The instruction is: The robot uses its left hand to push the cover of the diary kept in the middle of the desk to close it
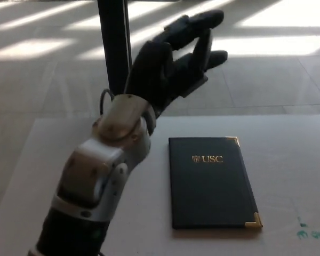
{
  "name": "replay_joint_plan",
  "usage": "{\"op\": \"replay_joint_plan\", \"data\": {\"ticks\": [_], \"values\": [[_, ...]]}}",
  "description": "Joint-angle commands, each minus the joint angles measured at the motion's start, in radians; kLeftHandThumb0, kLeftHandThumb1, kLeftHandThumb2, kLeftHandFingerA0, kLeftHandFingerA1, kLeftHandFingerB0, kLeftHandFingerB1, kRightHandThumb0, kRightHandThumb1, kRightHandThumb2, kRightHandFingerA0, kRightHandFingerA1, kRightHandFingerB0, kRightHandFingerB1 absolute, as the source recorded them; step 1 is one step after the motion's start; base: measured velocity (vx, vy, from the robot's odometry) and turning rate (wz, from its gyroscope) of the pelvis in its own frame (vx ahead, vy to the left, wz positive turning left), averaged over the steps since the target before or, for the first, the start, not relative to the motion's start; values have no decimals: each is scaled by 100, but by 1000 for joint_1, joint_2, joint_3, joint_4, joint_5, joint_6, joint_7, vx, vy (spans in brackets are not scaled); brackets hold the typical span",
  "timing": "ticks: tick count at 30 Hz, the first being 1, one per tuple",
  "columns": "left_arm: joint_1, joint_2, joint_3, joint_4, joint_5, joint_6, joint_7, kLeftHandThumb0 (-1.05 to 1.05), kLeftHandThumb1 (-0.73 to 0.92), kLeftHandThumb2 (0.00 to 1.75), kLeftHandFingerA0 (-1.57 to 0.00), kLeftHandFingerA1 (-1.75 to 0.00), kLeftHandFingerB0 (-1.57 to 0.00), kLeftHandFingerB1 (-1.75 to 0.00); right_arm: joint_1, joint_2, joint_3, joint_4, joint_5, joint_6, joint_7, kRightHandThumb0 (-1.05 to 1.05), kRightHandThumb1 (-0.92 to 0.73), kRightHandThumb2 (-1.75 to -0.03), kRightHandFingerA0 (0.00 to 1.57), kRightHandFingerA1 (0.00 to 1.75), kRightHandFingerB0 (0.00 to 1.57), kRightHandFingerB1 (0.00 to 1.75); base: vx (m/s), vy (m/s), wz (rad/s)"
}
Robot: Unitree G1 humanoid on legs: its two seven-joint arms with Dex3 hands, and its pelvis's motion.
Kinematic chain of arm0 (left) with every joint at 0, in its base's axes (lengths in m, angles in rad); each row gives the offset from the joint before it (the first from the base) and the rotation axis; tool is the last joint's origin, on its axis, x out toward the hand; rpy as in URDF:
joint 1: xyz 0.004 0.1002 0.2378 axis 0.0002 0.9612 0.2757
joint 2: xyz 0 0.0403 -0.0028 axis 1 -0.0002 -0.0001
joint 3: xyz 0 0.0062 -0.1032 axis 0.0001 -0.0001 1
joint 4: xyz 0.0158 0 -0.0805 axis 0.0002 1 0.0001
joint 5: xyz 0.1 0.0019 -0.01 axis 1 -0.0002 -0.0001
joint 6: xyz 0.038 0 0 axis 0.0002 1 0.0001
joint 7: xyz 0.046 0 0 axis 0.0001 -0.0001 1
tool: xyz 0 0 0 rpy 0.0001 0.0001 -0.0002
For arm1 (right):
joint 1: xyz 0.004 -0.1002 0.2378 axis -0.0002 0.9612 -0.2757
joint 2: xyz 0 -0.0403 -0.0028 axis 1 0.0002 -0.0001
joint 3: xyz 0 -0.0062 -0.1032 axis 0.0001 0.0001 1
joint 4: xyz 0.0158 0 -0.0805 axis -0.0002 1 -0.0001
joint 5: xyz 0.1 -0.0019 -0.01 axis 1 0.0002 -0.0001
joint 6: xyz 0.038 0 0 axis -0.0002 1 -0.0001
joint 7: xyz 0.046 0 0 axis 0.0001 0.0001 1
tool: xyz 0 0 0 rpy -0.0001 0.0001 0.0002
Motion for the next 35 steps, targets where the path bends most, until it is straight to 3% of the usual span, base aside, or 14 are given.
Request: {"op": "replay_joint_plan", "data": {"ticks": [1, 9, 16, 18, 19, 21, 22, 23, 24, 25, 27, 28, 29, 35], "values": [[99, 231, 301, -171, -117, 31, -101, -71, 92, 74, -44, -58, -35, -45, 12, -19, -25, 25, 24, 9, 6, -96, -84, -66, 66, 83, 58, 69, 0, 0, 0], [460, 384, 491, -17, -52, -6, -166, -69, 92, 69, -43, -50, -35, -42, -9, -25, -21, 55, 23, -1, 9, -95, -84, -66, 64, 81, 57, 67, 0, 0, 0], [662, 414, 592, 124, -34, -63, -164, -69, 92, 68, -44, -45, -37, -41, -11, -32, -25, 55, 24, -1, 10, -97, -84, -66, 65, 82, 57, 69, 0, 0, 0], [714, 390, 678, 199, -53, -83, -118, -76, 85, 65, -55, -50, -49, -43, -9, -27, -32, 36, 32, 10, 0, -97, -82, -66, 65, 85, 59, 70, 0, 0, 0], [739, 368, 708, 227, -51, -112, -89, -82, 67, 88, -55, -60, -46, -52, -24, -36, -35, 43, 35, 19, -5, -96, -82, -65, 68, 86, 60, 71, 0, 0, 0], [757, 362, 720, 248, -45, -139, -90, -81, 86, 66, -56, -57, -48, -46, -24, -39, -33, 45, 30, 16, -2, -95, -84, -66, 69, 86, 59, 71, 0, 0, 0], [770, 358, 728, 262, -40, -154, -87, -82, 87, 66, -56, -55, -51, -45, -25, -40, -29, 46, 26, 15, 1, -94, -84, -66, 64, 84, 57, 69, 0, 0, 0], [792, 347, 745, 283, -42, -167, -81, -84, 86, 65, -56, -61, -52, -49, -27, -39, -28, 46, 27, 18, 5, -87, -62, -115, 64, 83, 50, 69, 0, 0, 6], [812, 334, 759, 298, -49, -177, -80, -84, 86, 65, -56, -61, -52, -49, -26, -39, -31, 43, 33, 22, 8, -87, -62, -115, 64, 83, 50, 69, 0, 0, 0], [825, 317, 762, 315, -32, -185, -48, -87, 85, 65, -63, -66, -59, -54, -25, -34, -34, 31, 36, 29, -4, -93, -83, -65, 64, 83, 60, 70, 0, 0, 0], [837, 304, 765, 357, -24, -202, -35, -87, 84, 65, -61, -68, -57, -57, -27, -30, -36, 28, 34, 27, -11, -94, -83, -66, 66, 82, 59, 70, 0, 0, 3], [852, 310, 750, 379, -9, -210, -47, -84, 65, 108, -52, -73, -51, -66, -29, -30, -38, 25, 35, 38, -22, -95, -83, -65, 67, 82, 60, 69, 0, 0, 0], [848, 314, 740, 426, -1, -227, -54, -86, 85, 66, -52, -70, -50, -59, -28, -36, -40, 28, 37, 39, -11, -94, -84, -66, 64, 83, 58, 70, 0, 0, 0], [850, 349, 701, 600, 38, -233, -45, -86, 86, 66, -48, -74, -46, -63, -30, -38, -41, 34, 37, 39, -11, -94, -84, -66, 69, 84, 59, 70, 0, 0, 0]]}}
